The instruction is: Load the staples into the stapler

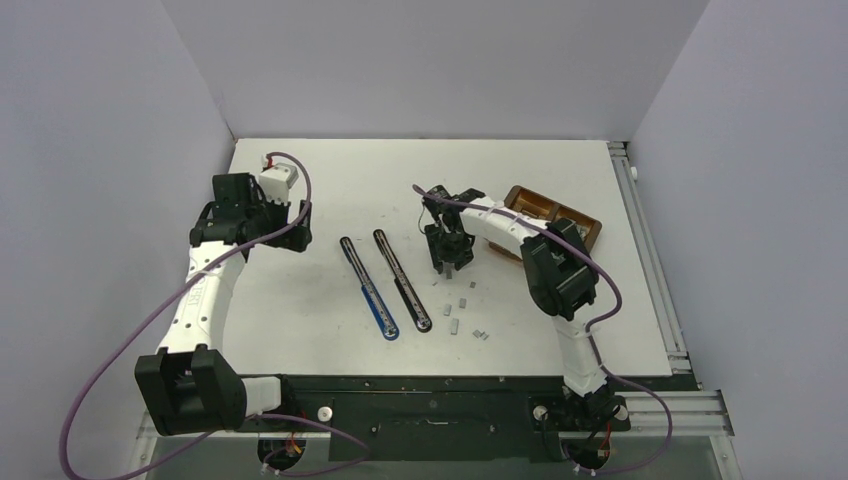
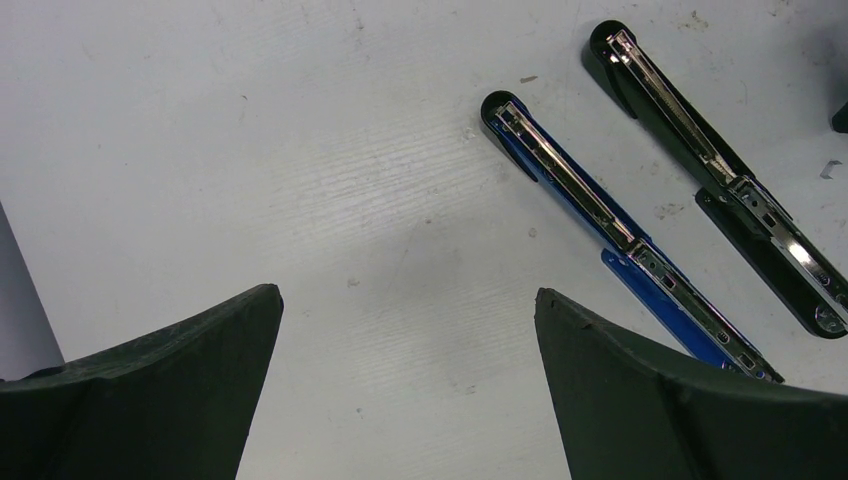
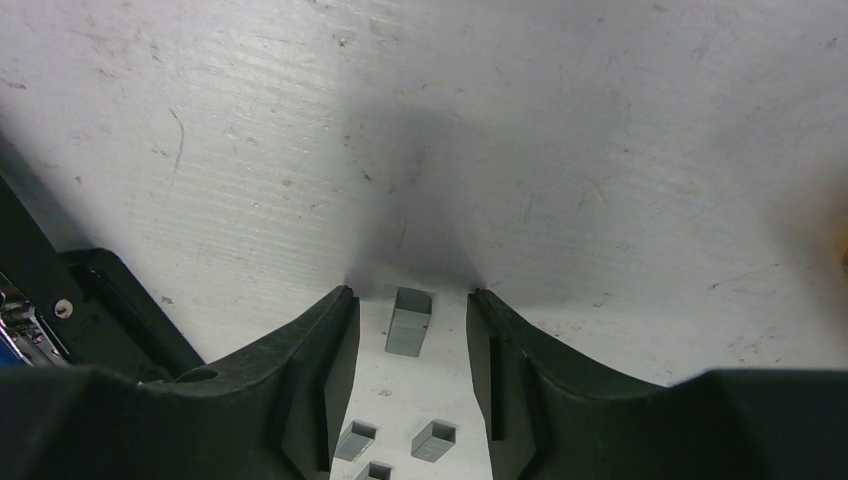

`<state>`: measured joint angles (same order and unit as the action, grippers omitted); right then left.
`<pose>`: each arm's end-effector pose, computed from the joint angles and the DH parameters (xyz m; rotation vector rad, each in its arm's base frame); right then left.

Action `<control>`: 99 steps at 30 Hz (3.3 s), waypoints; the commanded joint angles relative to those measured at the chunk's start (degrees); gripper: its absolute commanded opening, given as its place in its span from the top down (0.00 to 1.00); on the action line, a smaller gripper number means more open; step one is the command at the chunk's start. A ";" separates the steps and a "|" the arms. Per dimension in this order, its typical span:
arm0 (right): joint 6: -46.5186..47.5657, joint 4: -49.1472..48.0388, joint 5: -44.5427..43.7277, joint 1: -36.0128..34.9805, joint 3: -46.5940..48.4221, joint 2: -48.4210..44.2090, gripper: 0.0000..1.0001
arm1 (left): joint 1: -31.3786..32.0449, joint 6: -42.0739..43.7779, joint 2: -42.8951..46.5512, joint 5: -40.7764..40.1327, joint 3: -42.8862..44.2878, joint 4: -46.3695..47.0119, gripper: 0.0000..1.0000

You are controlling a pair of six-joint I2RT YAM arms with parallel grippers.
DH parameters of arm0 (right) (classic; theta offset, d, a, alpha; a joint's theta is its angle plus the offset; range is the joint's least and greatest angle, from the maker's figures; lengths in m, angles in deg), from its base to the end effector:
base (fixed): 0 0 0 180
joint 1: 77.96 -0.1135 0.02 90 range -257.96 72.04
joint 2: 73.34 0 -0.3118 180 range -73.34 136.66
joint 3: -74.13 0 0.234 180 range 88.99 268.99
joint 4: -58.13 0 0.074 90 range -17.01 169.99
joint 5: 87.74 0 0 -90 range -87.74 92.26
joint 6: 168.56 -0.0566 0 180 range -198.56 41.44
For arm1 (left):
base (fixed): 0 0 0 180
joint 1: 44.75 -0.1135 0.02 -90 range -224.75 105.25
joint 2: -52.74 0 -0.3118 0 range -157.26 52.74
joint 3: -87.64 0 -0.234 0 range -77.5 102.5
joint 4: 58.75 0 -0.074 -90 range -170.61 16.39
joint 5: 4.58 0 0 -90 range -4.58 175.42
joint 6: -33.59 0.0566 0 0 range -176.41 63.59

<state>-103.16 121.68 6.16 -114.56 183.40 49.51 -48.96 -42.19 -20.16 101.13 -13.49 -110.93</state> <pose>0.3555 0.2688 0.1933 -0.3220 2.9544 0.2577 0.2504 0.0031 0.3431 0.3336 2.3214 -0.1682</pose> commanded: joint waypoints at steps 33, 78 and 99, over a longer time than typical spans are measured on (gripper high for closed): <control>-1.54 6.25 5.68 0.58 3.42 4.57 0.72 | -2.04 2.83 2.42 1.67 -0.01 4.68 0.04; 0.85 9.62 0.28 -0.40 7.57 7.17 0.78 | -3.86 3.65 2.04 2.02 -1.48 5.48 0.04; 0.97 0.97 1.39 -2.01 3.51 -3.38 0.91 | -4.04 1.12 0.61 3.22 -1.61 3.96 0.04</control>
<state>-102.53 128.63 8.91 -115.30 188.71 52.70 -52.43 -39.59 -19.31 102.94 -15.86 -107.59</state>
